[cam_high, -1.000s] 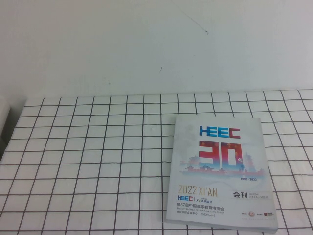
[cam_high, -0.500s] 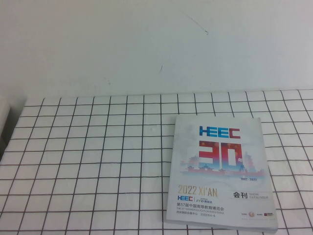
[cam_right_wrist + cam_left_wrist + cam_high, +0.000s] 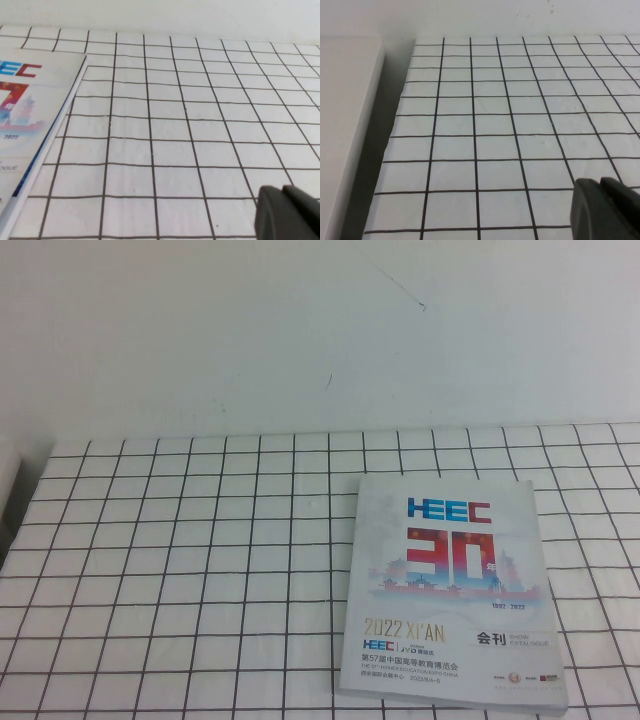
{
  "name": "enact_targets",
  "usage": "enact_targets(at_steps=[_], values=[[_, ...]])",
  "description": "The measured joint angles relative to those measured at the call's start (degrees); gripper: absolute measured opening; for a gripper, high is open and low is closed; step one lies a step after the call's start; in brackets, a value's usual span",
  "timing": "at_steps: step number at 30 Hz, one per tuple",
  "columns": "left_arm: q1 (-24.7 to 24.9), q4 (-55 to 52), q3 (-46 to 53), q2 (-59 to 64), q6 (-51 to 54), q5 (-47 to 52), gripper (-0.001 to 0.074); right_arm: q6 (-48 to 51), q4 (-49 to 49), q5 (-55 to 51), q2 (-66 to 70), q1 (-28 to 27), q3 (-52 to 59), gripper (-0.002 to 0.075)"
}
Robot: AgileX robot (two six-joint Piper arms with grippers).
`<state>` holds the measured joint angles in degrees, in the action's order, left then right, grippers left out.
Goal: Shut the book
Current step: 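Close the open booklet and leave it lying on the table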
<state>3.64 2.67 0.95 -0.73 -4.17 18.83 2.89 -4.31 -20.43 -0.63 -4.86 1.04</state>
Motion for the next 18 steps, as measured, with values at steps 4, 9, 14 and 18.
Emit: enact_targets(at_steps=[4,9,14,18], values=[[0.00,0.00,0.00,0.00,0.00,0.00,-0.0004,-0.36,0.10,0.00,0.00,0.14,0.00,-0.0003],[0.00,0.00,0.00,0.00,0.00,0.00,-0.0004,-0.49,0.10,0.00,0.00,0.14,0.00,-0.0003],[0.00,0.00,0.00,0.00,0.00,0.00,-0.0004,-0.49,0.10,0.08,0.00,0.14,0.00,-0.0003],[0.00,0.00,0.00,0.00,0.00,0.00,-0.0004,-0.49,0.10,0.12,0.00,0.14,0.00,-0.0003]])
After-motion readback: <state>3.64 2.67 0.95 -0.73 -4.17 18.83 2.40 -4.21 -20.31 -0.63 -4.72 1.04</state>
